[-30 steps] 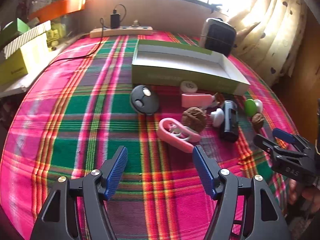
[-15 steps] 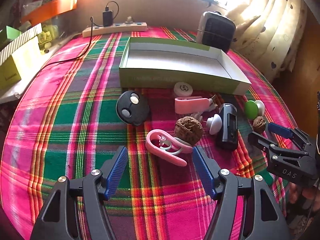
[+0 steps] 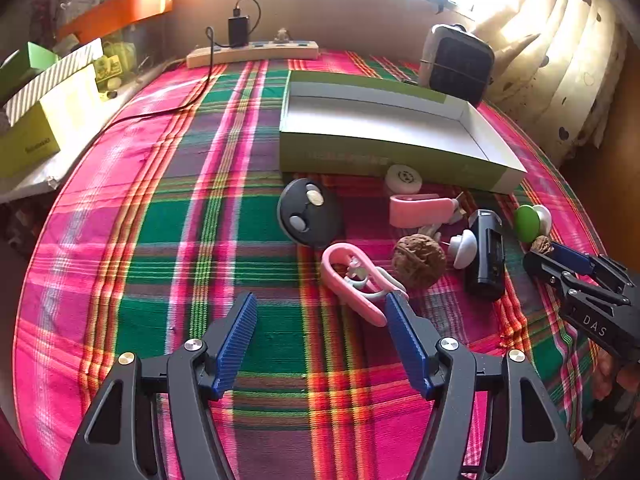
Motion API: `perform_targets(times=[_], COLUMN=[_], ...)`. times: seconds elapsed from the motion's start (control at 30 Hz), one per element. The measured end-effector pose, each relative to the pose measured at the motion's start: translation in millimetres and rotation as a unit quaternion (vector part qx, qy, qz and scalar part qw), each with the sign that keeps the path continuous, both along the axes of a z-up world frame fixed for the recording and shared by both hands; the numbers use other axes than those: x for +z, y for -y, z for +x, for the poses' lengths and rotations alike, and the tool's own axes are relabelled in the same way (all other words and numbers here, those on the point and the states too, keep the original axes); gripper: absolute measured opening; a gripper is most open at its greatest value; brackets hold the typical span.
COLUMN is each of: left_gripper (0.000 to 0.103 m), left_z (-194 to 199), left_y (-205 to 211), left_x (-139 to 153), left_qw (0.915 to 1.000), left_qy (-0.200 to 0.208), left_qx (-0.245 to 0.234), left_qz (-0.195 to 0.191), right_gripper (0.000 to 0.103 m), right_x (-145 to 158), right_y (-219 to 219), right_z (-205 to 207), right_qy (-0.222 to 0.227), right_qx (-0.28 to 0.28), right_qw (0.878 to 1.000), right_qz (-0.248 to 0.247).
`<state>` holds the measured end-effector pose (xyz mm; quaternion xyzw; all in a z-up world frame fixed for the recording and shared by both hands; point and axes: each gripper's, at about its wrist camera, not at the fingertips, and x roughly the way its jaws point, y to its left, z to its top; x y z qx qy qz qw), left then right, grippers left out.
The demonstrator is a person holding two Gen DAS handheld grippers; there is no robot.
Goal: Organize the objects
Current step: 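Close the right gripper on the walnut while the left gripper grasps the pink clip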
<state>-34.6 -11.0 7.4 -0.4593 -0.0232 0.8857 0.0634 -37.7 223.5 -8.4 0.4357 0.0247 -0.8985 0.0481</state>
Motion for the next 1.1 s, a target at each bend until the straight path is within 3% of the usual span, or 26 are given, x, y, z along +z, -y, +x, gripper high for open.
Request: perform_targets(times=[0.2,0.27,0.4,0.63,1.1], left_gripper=[0.066,0.066,0.066,0.066,0.065], left_z=[1.4,1.4,3.0,0.3,-10.2], left_y=[15.4,19.9,19.5,4.3,-5.6], left_x=[-1.0,0.0,2.6,3.1,0.2], left_qw=[0.9998,0.9998,0.9993,0.9990,0.9999], left_qy=[0.001,-0.001,-0.002,0.001,0.004], left_qx=[0.019,0.022,0.005,-0.018,-0.011], left_qz=[-0.011,0.001,0.036,0.042,-0.012], right_gripper=[0.035,0.033,0.033,0.033,0.033], right_x=[0.8,0.8,0.6,0.6,1.0], right_y=[4.7,5.7,5.5,5.3,5.0], right_z=[1.6,2.3,2.8,4.5,3.5], right_qy=[-0.003,-0.005,-0.006,-0.007,-0.005], right_qx=[0.012,0.016,0.016,0.016,0.014], right_qw=[1.000,1.000,1.000,1.000,1.000], right_qz=[0.001,0.001,0.000,-0.001,-0.001])
